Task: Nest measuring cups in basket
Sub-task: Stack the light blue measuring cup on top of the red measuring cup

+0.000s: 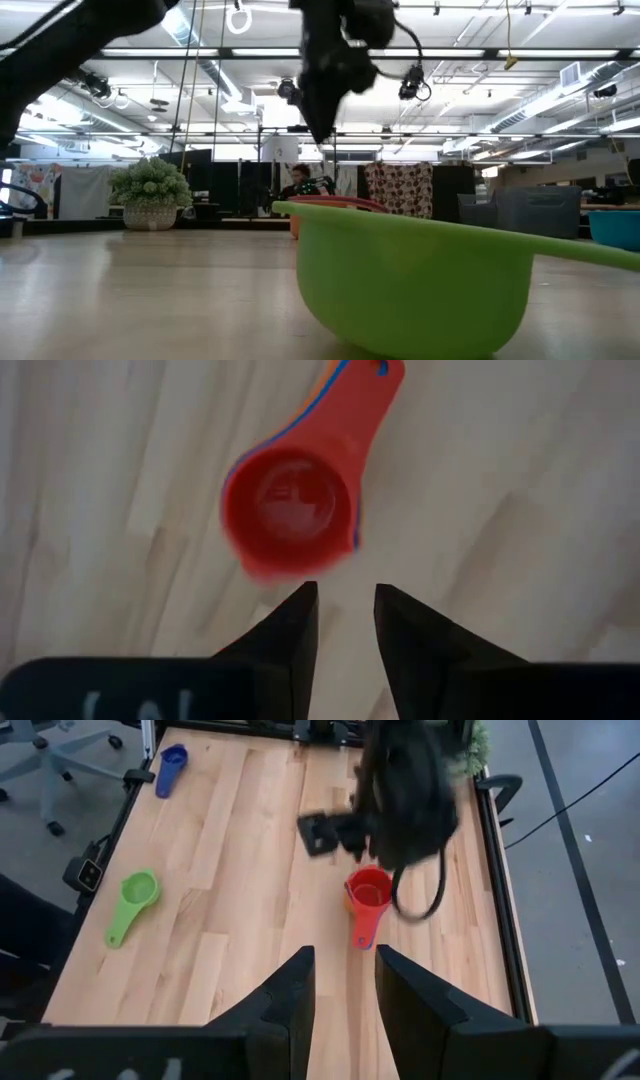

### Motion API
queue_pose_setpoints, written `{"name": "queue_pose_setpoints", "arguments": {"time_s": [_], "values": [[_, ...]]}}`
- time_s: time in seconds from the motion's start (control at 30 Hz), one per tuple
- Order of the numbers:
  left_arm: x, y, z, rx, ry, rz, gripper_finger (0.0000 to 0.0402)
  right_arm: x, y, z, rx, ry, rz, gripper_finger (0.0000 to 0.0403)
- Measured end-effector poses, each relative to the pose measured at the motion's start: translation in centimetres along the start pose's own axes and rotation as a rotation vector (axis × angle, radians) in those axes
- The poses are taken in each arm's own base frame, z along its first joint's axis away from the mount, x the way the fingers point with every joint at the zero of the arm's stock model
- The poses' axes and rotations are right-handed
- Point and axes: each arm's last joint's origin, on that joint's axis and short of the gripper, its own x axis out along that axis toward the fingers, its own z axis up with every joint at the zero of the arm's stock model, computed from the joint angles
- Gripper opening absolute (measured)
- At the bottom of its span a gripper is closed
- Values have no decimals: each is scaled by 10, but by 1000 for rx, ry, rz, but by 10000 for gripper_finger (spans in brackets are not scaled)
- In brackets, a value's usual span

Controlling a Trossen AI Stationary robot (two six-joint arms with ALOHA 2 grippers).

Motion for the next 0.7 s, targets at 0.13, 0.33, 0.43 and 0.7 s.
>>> {"name": "queue_pose_setpoints", "arguments": {"time_s": [0.13, 0.33, 0.43, 0.7], "values": [[-43, -2, -19, -42, -75, -23, 107, 0, 0, 0, 82, -1, 2, 112], [-124, -7, -66, -102, -257, -103, 107, -8, 3, -4, 132, -27, 53, 112], [-155, -14, -93, -133, -337, -132, 107, -11, 6, -8, 158, -38, 110, 112], [-202, -49, -155, -132, -510, -127, 107, -1, 11, -34, 187, 42, 165, 112]]}}
